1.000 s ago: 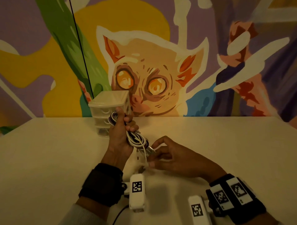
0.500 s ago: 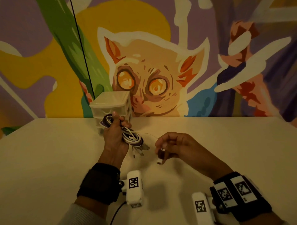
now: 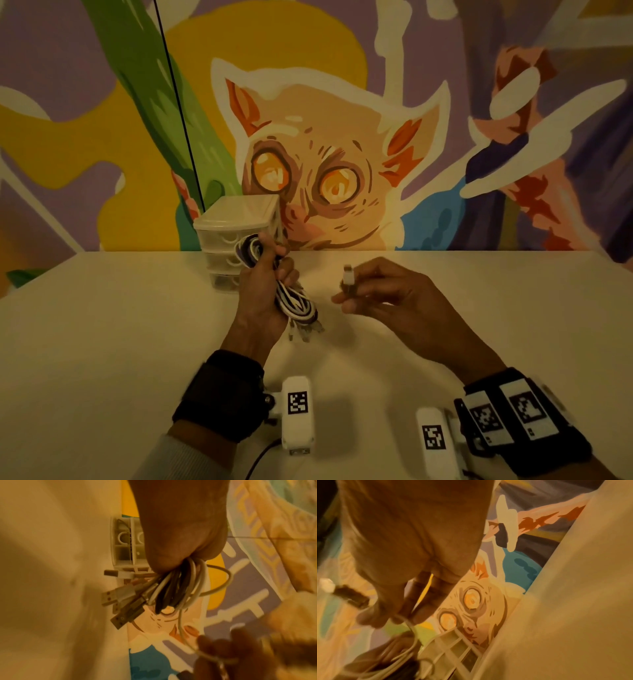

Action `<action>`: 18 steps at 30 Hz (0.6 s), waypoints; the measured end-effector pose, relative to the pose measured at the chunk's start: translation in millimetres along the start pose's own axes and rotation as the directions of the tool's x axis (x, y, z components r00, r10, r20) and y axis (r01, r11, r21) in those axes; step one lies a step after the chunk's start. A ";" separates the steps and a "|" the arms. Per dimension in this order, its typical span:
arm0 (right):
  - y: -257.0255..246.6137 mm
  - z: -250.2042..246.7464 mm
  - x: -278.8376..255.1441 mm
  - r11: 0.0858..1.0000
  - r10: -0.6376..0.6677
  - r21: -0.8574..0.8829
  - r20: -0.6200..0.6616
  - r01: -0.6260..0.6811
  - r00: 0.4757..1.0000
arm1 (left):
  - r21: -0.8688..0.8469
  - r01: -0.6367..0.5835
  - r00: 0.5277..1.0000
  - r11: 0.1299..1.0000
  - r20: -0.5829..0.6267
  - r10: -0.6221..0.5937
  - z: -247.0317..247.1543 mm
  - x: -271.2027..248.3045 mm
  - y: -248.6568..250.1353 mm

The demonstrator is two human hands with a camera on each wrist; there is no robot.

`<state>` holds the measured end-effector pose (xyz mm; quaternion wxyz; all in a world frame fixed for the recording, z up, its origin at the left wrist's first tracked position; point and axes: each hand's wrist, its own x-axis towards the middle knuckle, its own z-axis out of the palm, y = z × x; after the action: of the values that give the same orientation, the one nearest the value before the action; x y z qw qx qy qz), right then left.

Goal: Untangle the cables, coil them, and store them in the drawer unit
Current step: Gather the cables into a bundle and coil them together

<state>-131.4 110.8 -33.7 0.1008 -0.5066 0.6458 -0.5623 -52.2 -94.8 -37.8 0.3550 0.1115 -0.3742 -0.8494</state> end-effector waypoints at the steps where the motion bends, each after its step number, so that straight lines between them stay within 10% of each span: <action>1: -1.7 4.7 0.2 0.997 -0.001 0.078 -0.037 0.004 0.999 | 0.074 -0.022 1.000 0.997 0.022 0.020 6.8 -6.0 -3.9; 18: -3.3 39.0 -1.3 0.985 0.105 0.162 -0.328 -0.053 0.939 | 0.430 0.011 0.992 0.903 0.109 -0.064 20.1 -23.9 -26.2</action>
<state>-101.7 88.0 -45.0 0.0499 -0.3680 0.6288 -0.6832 -57.7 -54.9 -44.4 0.2820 0.1422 -0.5700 -0.7585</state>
